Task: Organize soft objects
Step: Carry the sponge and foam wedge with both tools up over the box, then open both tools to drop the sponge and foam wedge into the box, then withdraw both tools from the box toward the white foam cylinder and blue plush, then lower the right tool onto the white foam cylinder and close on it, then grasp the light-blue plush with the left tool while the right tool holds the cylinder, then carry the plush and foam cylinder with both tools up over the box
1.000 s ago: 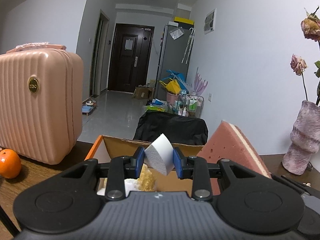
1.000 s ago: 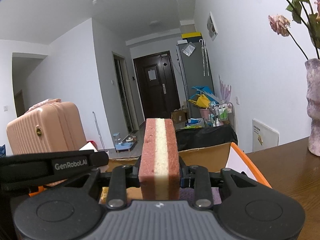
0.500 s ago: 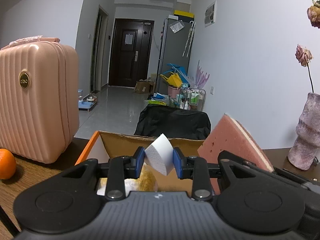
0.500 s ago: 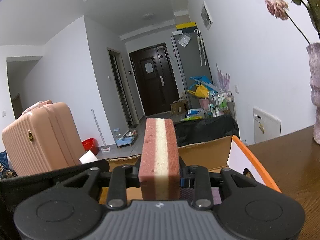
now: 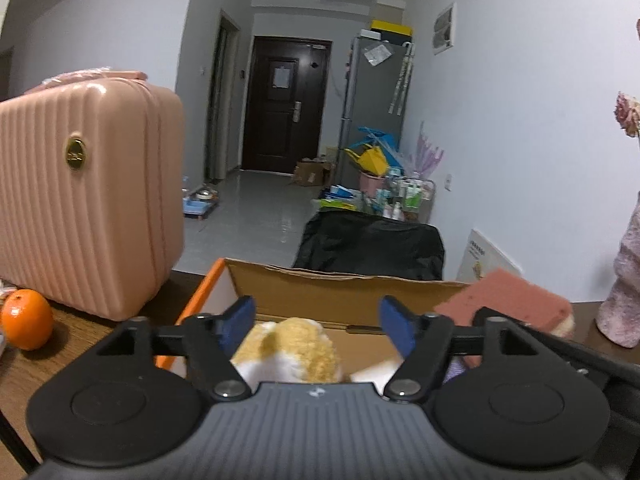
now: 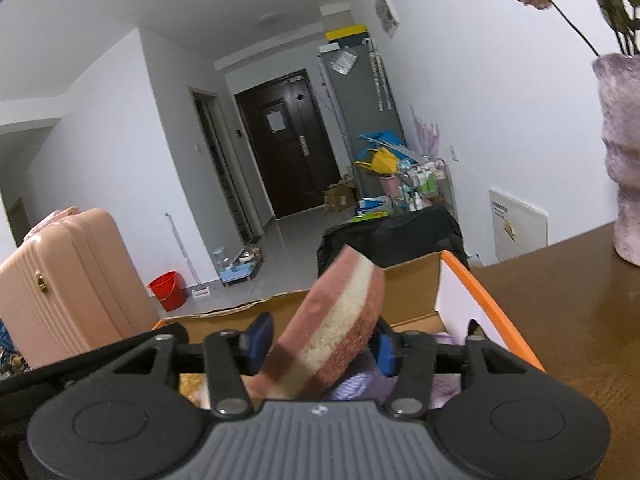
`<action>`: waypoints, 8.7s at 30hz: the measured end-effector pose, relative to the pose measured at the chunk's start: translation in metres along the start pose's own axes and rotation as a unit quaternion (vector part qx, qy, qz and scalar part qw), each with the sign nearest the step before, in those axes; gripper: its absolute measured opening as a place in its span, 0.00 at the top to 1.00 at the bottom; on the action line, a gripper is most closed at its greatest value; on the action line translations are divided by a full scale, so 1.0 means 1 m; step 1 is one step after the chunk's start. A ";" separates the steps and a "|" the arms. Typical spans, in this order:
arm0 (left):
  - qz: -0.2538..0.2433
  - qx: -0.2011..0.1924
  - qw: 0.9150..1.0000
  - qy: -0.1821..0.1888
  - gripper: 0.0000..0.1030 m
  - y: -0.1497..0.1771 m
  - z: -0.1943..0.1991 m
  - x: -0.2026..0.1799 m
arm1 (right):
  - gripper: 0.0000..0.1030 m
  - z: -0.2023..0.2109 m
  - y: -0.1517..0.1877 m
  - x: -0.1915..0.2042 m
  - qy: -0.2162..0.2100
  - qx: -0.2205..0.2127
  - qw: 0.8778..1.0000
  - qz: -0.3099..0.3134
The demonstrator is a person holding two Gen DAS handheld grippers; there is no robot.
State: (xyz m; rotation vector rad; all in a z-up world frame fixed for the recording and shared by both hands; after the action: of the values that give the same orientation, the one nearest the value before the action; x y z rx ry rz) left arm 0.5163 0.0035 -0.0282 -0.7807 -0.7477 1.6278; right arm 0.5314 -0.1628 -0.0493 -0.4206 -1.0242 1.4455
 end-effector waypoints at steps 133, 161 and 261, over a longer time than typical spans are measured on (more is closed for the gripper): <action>-0.019 0.052 0.998 -0.036 0.00 0.135 0.150 0.109 | 0.20 0.065 0.138 0.063 0.083 0.116 0.977 0.157; -0.015 0.060 0.998 -0.034 0.00 0.138 0.147 0.113 | 0.49 0.119 0.138 0.043 0.064 0.045 0.988 0.135; -0.007 -0.034 0.999 0.036 0.28 0.027 0.070 0.033 | 0.49 0.071 0.067 0.048 0.031 -0.053 0.989 0.137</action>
State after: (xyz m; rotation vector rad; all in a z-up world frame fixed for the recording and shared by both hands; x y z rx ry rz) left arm 0.4392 0.0262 -0.0123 -0.8765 -0.7583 1.5601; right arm 0.4277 -0.1321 -0.0482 -0.7010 -1.0253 1.6153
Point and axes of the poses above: each gripper's, at about its wrist camera, not at the fingertips, and z roughly against the way its jaws point, x to its left, y to its underside, the point moved 3 cm from there along -z, roughly the way its jaws point, and after that the axes turned 13 degrees about x, right-handed, at the moved point
